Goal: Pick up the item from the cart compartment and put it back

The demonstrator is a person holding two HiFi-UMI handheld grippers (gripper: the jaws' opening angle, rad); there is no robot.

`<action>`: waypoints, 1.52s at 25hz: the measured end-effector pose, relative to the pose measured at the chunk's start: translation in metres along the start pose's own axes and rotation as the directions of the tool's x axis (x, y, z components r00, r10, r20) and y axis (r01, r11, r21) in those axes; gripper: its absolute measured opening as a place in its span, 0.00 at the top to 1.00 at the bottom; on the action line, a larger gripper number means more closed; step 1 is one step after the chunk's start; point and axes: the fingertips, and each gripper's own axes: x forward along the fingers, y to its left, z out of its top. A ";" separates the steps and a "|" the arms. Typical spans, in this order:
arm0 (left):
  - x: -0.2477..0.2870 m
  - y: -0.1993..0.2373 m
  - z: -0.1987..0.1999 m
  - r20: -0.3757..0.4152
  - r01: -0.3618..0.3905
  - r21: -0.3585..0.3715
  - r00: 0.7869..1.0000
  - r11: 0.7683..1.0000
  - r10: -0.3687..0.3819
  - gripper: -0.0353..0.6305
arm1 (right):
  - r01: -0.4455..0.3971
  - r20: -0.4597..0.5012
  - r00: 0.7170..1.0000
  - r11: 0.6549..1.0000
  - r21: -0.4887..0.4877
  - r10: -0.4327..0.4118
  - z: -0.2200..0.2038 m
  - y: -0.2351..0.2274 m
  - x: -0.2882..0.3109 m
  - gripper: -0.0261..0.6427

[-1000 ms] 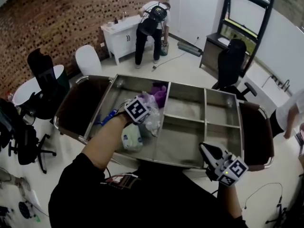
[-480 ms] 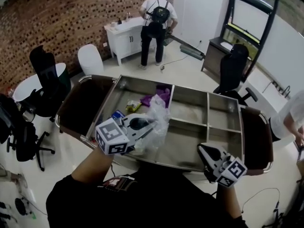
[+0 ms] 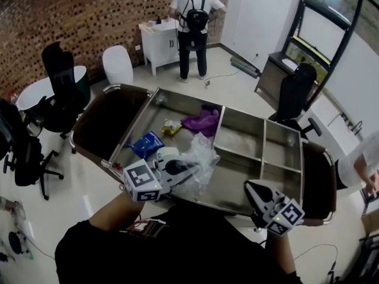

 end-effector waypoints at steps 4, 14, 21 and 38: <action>0.001 -0.002 0.003 0.005 0.013 -0.020 1.000 1.000 -0.013 0.96 | -0.009 0.010 1.000 1.000 -0.007 0.009 0.007 0.003 0.004 0.98; 0.001 -0.003 0.004 0.015 0.027 -0.039 1.000 0.999 -0.026 0.96 | -0.016 0.050 0.999 0.999 0.030 0.015 0.015 0.007 0.004 0.98; 0.003 -0.004 0.006 -0.004 0.031 -0.038 1.000 0.999 -0.031 0.96 | 0.012 0.020 1.000 1.000 0.000 -0.012 0.006 0.000 -0.002 0.98; 0.191 -0.007 0.051 -0.063 -0.036 0.062 0.997 0.997 0.040 0.96 | 0.260 0.121 0.959 0.965 -0.034 -0.255 0.030 -0.057 -0.204 0.98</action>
